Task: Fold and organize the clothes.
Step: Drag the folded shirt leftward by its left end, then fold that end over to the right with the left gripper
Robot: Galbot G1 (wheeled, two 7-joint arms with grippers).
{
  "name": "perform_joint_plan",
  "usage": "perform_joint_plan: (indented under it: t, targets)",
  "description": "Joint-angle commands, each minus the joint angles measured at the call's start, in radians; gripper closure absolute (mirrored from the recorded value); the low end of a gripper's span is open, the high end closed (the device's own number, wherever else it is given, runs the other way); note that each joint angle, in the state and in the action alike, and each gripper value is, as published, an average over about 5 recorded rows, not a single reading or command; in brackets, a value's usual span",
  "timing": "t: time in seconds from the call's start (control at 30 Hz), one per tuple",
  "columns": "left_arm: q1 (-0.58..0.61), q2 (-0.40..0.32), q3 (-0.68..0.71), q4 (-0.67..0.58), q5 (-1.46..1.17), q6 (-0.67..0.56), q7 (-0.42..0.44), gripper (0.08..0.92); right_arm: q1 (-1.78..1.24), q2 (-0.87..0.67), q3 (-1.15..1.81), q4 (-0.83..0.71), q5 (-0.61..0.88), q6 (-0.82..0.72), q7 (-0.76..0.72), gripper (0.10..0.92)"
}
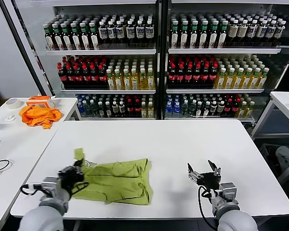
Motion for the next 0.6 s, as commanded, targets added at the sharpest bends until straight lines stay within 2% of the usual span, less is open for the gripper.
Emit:
perform_joint_plan:
  t: [0.03, 0.27, 0.6]
  targets:
    - [-0.151, -0.131, 0.234, 0.026, -0.073, 0.007, 0.048, 0.897, 0.003, 0.002, 0.008, -0.004, -0.003, -0.001, 0.002, 0.203]
    - [-0.22, -0.177, 0.298, 0.106, -0.059, 0.007, 0.049, 0.897, 0.001, 0.003, 0.013, -0.004, -0.009, -0.003, 0.002, 0.203]
    - [-0.208, -0.186, 0.356, 0.135, -0.053, 0.008, 0.021, 0.897, -0.001, 0.007, 0.014, -0.004, -0.003, -0.006, -0.001, 0.203]
